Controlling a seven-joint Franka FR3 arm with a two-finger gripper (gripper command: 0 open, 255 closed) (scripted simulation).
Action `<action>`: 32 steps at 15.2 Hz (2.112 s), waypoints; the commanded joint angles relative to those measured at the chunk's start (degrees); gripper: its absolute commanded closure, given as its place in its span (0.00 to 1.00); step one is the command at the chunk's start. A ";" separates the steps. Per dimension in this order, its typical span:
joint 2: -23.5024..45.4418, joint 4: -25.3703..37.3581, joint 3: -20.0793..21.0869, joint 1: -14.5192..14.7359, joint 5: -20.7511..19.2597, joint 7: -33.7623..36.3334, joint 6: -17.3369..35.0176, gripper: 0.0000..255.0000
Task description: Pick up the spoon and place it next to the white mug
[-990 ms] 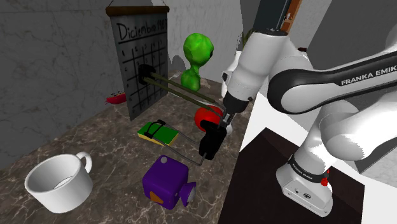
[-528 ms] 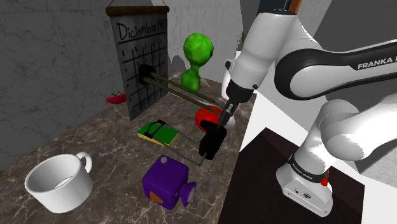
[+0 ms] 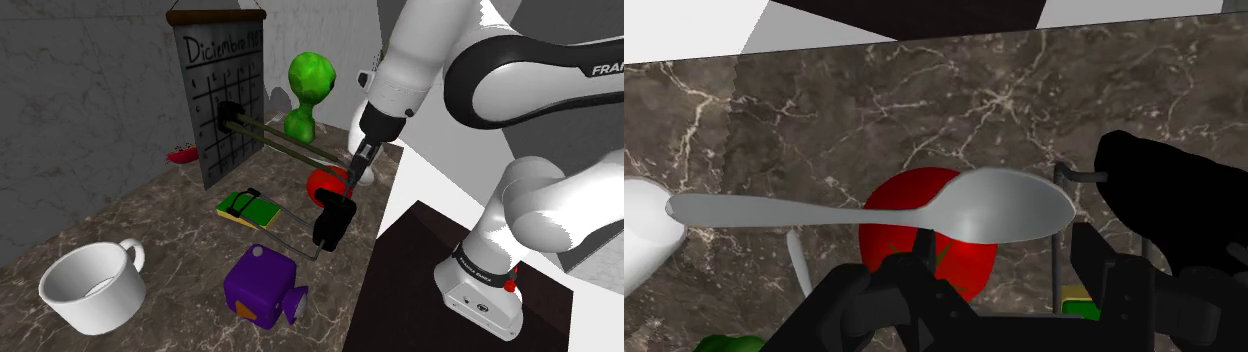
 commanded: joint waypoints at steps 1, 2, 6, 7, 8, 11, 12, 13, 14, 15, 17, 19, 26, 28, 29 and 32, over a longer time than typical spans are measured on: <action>-0.52 1.33 -0.52 -0.11 -0.32 -0.16 -1.87 1.00; -0.63 2.02 -0.70 -0.17 -0.46 -0.18 -2.68 1.00; 1.36 5.65 0.00 -0.64 -0.78 0.78 -4.19 1.00; 3.58 7.28 1.20 -0.98 -0.80 1.81 -3.49 1.00; 5.80 8.97 2.39 -1.36 -0.92 2.88 -2.85 1.00; 12.47 14.36 6.04 -2.75 -1.94 6.28 -1.29 1.00; 14.72 16.27 7.28 -3.28 -2.50 7.50 -0.90 1.00; 17.00 18.23 8.53 -3.83 -3.20 8.78 -0.57 1.00; 19.30 20.24 9.80 -4.39 -4.03 10.12 -0.31 1.00; 21.64 22.32 11.08 -4.95 -5.01 11.53 -0.12 1.00; 26.50 26.65 13.67 -6.04 -7.42 14.56 0.04 1.00; 31.64 31.27 16.25 -6.95 -10.53 17.92 -0.15 1.00; 52.45 50.41 21.93 -4.48 -26.11 30.96 -4.81 1.00; 57.29 55.55 21.78 -2.07 -29.63 33.28 -6.77 1.00; 57.36 54.88 21.57 -1.97 -29.72 33.41 -6.05 1.00; 57.72 52.99 21.32 -1.94 -30.18 33.92 -3.93 1.00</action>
